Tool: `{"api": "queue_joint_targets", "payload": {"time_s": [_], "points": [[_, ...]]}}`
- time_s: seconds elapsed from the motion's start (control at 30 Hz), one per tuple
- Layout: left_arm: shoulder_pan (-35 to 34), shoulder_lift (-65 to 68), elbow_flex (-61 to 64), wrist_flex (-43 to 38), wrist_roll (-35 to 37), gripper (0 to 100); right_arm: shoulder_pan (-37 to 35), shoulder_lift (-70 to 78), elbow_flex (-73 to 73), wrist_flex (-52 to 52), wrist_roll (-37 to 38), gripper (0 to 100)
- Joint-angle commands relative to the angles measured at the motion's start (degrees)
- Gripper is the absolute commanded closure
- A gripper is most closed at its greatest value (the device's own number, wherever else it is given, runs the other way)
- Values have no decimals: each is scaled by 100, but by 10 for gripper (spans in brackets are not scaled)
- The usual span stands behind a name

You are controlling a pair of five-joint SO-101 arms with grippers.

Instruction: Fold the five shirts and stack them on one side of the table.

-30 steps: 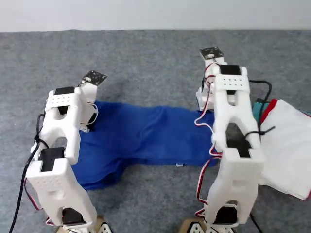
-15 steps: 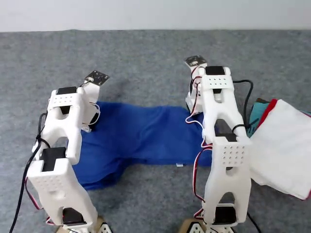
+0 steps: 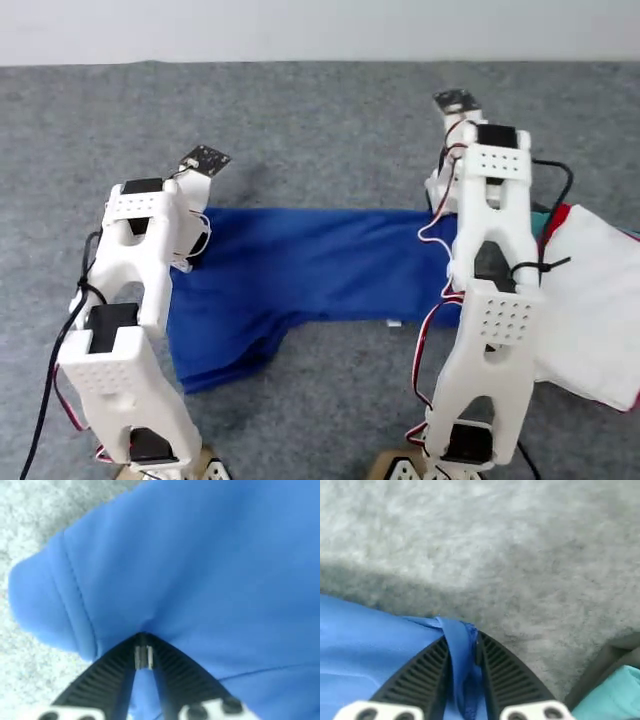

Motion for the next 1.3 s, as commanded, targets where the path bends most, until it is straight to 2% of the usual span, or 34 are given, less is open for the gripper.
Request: {"api": "queue_joint_targets", "payload": {"time_s": [0.0,0.2,0.53,0.67,0.93,1.27], "points": [[9,-35,-119,-79,44,995,233,-242,-431,31,-290,963],[0,-35,-119,-79,44,995,277,-189,-448,154,-923,775],[-18,-35,-110,-79,44,995,734,-251,-492,4,-800,772],[-18,-35,-110,-79,44,995,822,-268,-1002,224,-800,772],[-18,-35,-110,-79,44,995,787,-242,-1987,426,-809,772],[-9,-35,-110,-79,44,995,664,4,-2101,488,-976,772]]}}
